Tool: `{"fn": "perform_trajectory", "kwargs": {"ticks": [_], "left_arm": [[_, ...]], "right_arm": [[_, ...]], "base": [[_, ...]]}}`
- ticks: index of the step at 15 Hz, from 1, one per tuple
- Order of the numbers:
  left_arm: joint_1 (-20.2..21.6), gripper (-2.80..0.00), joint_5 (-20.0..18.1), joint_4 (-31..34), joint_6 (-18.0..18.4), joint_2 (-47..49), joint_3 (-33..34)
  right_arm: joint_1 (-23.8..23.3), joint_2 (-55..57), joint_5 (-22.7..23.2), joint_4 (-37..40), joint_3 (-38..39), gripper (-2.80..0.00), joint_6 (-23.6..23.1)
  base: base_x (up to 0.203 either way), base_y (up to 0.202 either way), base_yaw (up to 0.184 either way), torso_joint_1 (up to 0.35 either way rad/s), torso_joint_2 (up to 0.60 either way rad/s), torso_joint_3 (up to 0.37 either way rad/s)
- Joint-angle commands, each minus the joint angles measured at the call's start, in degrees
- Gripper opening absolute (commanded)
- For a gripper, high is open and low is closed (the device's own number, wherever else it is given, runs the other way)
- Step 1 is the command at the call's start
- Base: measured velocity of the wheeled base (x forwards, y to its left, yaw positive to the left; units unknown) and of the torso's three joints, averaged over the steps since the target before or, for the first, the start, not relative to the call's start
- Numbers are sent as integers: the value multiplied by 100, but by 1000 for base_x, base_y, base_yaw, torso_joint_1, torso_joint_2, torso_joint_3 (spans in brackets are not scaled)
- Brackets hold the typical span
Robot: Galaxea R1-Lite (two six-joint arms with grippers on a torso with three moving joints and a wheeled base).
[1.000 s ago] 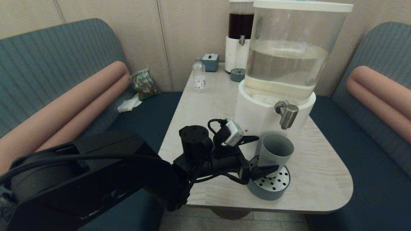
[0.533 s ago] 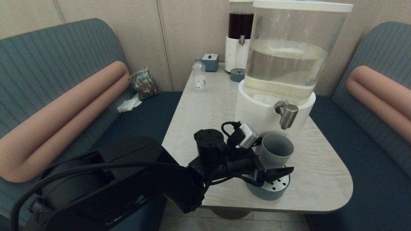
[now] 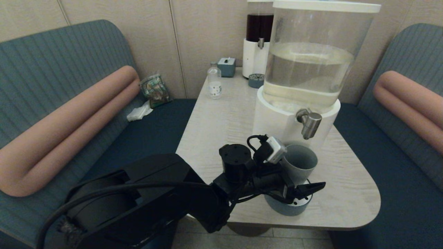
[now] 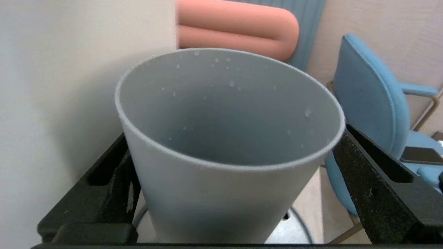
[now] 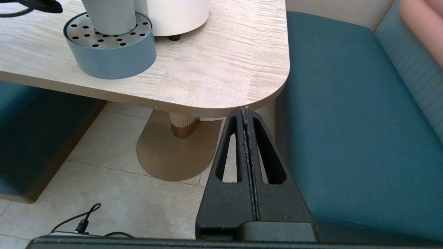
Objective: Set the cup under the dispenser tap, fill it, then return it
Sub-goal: Place the cup next to the water dispenser
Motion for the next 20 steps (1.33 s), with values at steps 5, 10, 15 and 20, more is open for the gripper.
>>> {"fn": "perform_trajectory", "kwargs": {"ticks": [5, 10, 15, 20], "left_arm": [[-139, -280, 105, -126, -89, 42, -67], [-207, -280, 250, -259, -111, -233, 410], [-220, -280, 427, -300, -124, -1307, 1676], [116, -280, 780, -428, -254, -2531, 3476]], "right_arm": [[-2, -6, 5, 0, 0, -280, -4], [0, -6, 5, 0, 0, -280, -4], [-2, -6, 5, 0, 0, -280, -4], [2, -6, 5, 0, 0, -280, -4]], "base": [[0, 0, 0, 0, 0, 0], [0, 0, 0, 0, 0, 0], [0, 0, 0, 0, 0, 0], [0, 0, 0, 0, 0, 0]]}}
